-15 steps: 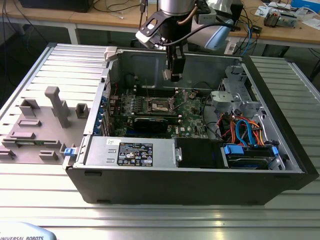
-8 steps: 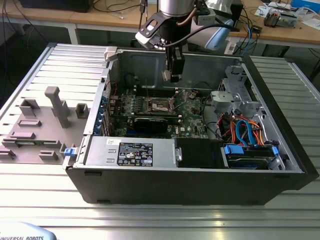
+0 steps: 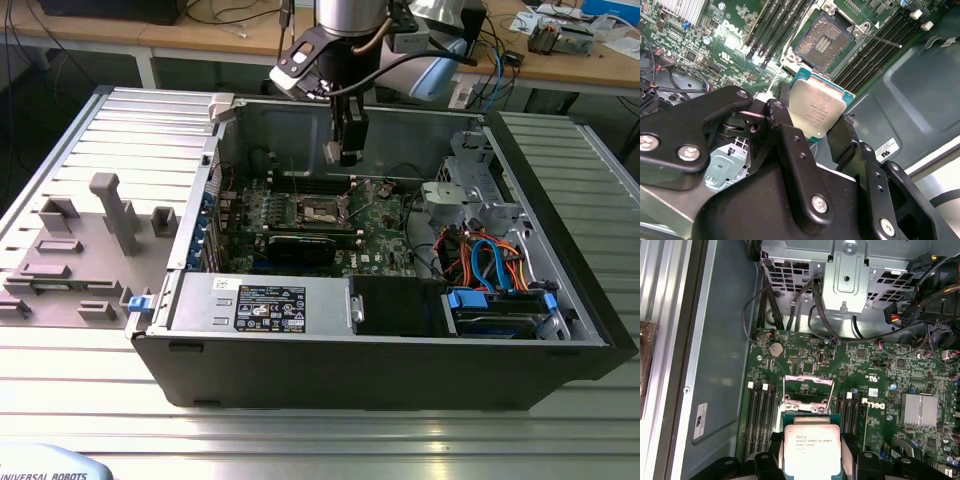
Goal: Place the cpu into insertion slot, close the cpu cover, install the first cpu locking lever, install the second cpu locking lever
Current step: 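Place the cpu into insertion slot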
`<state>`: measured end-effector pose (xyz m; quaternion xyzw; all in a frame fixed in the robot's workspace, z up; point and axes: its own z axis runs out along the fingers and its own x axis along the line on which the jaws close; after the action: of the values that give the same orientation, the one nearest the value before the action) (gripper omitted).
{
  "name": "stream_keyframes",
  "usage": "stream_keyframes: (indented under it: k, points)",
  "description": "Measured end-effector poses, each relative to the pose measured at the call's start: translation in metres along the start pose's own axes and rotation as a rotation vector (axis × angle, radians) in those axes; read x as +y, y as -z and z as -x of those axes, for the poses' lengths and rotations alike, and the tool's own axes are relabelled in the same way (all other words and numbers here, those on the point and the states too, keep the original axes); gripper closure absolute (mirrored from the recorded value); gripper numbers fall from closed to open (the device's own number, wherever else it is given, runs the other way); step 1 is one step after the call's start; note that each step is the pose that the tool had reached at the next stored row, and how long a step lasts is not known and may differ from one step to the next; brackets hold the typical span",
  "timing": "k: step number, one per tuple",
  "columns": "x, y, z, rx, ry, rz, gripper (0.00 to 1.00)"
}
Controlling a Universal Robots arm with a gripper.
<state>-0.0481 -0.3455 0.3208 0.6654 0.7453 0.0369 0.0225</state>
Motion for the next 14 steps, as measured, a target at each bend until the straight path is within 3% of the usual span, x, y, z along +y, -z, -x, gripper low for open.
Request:
stream_keyframes:
  k: [7,14]
  points:
    - [-0.0026,-0.0069,-0.0002,-0.0063,-0.073,0.0010,0.46]
    - [-0.0039,-0.0096,-0.0003,-0.0068,-0.078,0.0011,0.46]
